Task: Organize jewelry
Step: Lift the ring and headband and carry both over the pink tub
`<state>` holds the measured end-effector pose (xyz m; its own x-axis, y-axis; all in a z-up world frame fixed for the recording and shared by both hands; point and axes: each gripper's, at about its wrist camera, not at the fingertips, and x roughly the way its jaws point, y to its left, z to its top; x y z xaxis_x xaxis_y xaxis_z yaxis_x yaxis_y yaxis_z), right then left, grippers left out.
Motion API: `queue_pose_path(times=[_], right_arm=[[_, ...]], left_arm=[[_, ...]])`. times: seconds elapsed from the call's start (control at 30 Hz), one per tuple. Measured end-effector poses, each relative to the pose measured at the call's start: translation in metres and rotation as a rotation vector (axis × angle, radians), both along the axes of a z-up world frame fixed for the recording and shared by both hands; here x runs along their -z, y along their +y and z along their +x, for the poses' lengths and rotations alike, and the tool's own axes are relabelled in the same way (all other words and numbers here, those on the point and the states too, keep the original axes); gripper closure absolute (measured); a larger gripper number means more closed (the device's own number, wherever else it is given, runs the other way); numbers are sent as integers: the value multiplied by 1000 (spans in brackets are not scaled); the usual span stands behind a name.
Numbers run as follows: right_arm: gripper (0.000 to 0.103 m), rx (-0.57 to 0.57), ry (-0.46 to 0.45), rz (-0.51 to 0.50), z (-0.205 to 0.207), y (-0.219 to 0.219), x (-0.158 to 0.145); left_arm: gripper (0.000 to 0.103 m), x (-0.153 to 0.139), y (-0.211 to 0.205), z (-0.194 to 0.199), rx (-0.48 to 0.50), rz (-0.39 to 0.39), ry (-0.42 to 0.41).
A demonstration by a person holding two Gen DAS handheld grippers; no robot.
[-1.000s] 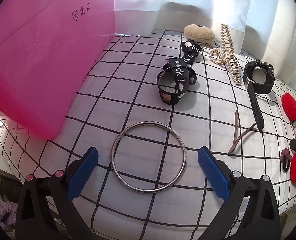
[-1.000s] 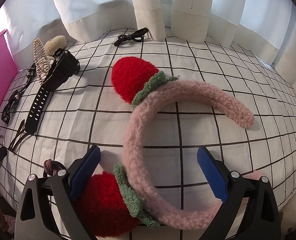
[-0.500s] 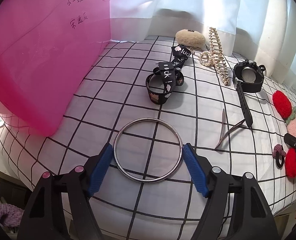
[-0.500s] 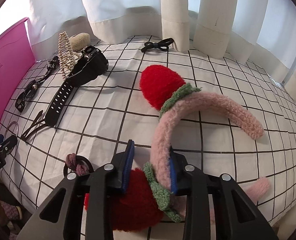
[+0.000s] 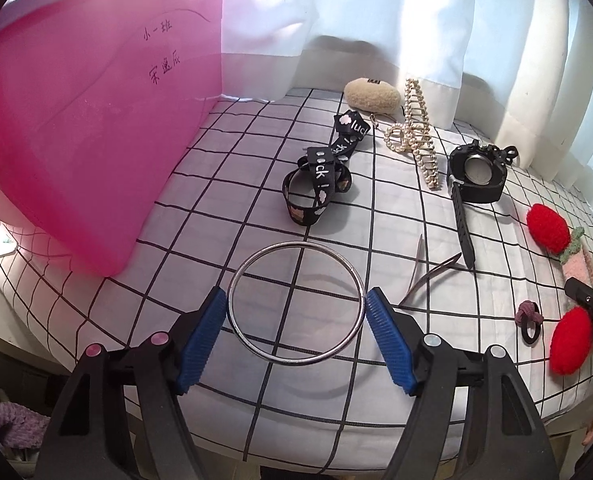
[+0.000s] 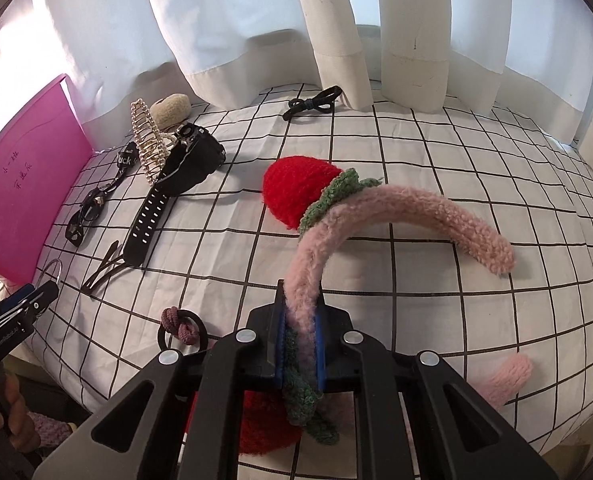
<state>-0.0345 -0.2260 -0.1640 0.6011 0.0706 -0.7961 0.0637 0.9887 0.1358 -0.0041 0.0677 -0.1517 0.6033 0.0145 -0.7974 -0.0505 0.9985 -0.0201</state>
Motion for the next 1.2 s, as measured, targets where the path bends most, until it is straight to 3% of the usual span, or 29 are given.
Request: queue_pose_path(times=[0.3, 0.63, 0.73, 0.93, 1.2], right_arm=[[92, -22, -68, 8, -13, -9, -45], [92, -147, -174, 8, -15, 12, -120], [92, -214, -229, -6, -8, 36, -147], [92, -351, -317, 60, 17, 102, -194], [92, -547, -378, 125, 67, 230, -236]], left_arm=[[34, -47, -13, -14, 7, -23, -57], [34, -136, -9, -33, -41, -45, -192], [34, -166, 3, -38, -69, -51, -249], [34, -218, 51, -42, -145, -26, -334], [34, -241, 149, -23, -229, 40, -325]])
